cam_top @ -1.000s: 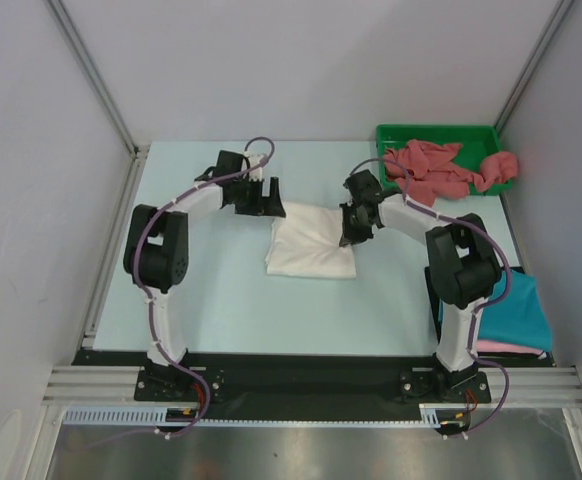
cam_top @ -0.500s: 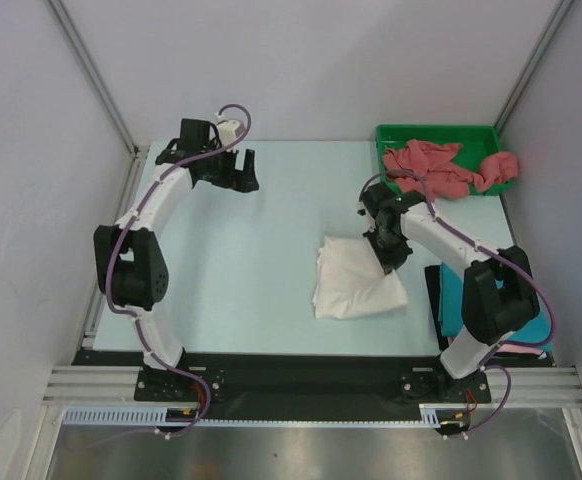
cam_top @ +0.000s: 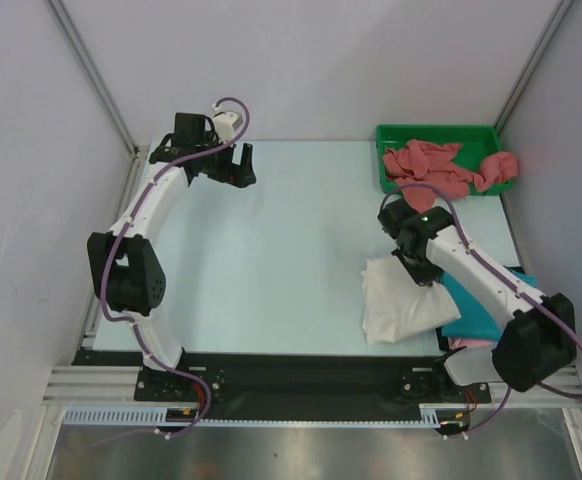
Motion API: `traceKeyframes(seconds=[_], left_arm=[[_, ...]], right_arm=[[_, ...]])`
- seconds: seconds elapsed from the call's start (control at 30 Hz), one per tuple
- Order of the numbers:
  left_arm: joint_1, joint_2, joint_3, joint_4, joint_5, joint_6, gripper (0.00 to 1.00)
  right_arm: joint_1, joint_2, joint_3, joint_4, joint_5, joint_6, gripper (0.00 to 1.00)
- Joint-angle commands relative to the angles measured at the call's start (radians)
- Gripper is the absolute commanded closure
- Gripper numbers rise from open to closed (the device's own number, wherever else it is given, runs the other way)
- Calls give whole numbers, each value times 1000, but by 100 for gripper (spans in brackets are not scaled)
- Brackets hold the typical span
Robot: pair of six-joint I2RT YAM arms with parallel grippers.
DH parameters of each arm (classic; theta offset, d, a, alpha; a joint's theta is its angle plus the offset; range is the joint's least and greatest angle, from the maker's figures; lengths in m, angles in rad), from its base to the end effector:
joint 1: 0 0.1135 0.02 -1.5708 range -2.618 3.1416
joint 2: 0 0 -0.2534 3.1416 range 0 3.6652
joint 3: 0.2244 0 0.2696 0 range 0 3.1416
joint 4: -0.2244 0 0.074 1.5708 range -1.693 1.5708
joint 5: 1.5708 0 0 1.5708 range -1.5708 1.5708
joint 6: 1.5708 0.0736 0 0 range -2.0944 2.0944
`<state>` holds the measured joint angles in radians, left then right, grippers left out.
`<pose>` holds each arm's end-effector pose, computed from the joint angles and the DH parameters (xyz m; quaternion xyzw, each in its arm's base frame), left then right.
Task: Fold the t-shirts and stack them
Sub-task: Neatly place the folded tshirt to the corner
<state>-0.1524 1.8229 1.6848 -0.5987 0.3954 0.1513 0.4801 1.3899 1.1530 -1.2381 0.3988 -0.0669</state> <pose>0.4473 -0.0974 0.2868 0.2143 0.8741 -0.1798 0.3970 0.2416 0.0936 0.2182 -0.2553 0.9452 -0.1840 0.0865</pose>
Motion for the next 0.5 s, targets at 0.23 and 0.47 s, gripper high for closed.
traceKeyframes(seconds=[0.23, 0.47], left_arm=[[7, -24, 49, 23, 0, 22, 0], [7, -22, 53, 28, -13, 25, 0]], right_arm=[[3, -256, 36, -250, 170, 7, 100], [-119, -341, 82, -282, 239, -79, 100]])
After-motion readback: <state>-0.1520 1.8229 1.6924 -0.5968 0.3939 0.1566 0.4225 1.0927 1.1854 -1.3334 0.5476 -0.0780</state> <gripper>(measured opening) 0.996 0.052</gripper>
